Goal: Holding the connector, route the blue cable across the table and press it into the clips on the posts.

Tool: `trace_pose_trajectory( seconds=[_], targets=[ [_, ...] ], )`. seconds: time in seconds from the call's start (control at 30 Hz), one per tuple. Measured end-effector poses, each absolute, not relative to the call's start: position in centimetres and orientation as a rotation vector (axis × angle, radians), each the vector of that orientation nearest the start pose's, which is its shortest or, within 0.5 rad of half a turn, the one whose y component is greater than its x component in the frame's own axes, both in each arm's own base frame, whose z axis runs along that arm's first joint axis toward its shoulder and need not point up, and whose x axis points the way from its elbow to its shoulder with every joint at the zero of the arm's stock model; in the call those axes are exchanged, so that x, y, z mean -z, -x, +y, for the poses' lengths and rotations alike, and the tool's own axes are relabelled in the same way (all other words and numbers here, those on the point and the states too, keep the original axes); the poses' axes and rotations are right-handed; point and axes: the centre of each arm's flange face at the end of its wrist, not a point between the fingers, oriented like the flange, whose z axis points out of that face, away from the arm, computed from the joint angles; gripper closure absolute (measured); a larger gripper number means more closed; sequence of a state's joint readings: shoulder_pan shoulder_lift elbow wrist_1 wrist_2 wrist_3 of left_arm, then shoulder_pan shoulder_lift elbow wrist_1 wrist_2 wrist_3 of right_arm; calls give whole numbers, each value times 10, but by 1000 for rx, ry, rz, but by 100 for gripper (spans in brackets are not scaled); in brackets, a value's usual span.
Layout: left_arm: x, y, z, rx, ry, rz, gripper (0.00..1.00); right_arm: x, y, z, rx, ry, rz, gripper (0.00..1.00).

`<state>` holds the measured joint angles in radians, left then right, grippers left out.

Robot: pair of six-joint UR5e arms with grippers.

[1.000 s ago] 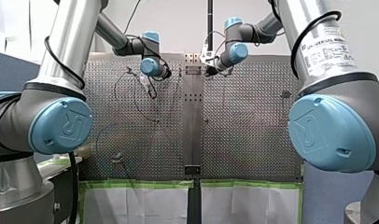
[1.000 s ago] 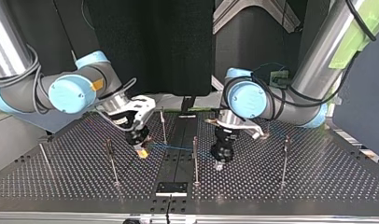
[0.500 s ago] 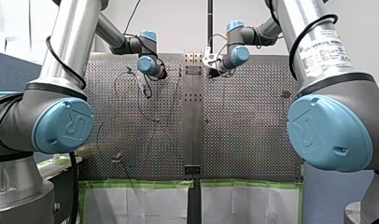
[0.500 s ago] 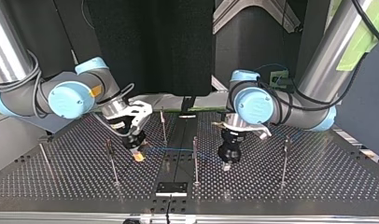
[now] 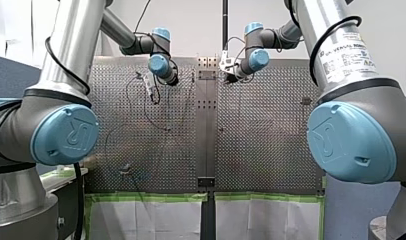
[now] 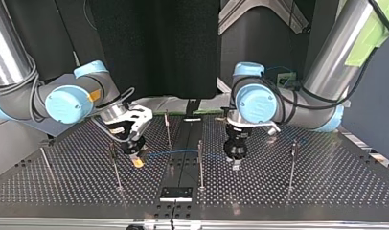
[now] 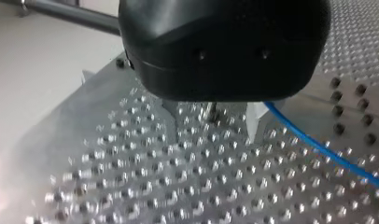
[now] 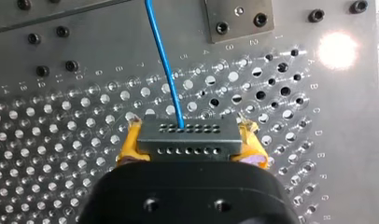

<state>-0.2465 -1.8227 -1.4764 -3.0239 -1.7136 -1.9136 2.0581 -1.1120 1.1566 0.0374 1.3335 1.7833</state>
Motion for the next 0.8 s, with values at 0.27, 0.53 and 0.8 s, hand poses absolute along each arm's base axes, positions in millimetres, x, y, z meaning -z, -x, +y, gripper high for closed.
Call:
trace_pose_trajectory(
  seconds=[0.27, 0.53, 0.8],
  targets=[
    [-423, -501, -274, 404, 125, 1662, 2, -420, -449, -519, 2354, 2291, 1374, 100],
    [-437, -457, -281, 375, 55, 1706, 0, -419, -448, -520, 2354, 2291, 1375, 100],
    [-466, -425, -297, 417, 32, 1664, 0, -421, -446, -522, 2359, 2289, 1379, 100]
  ],
)
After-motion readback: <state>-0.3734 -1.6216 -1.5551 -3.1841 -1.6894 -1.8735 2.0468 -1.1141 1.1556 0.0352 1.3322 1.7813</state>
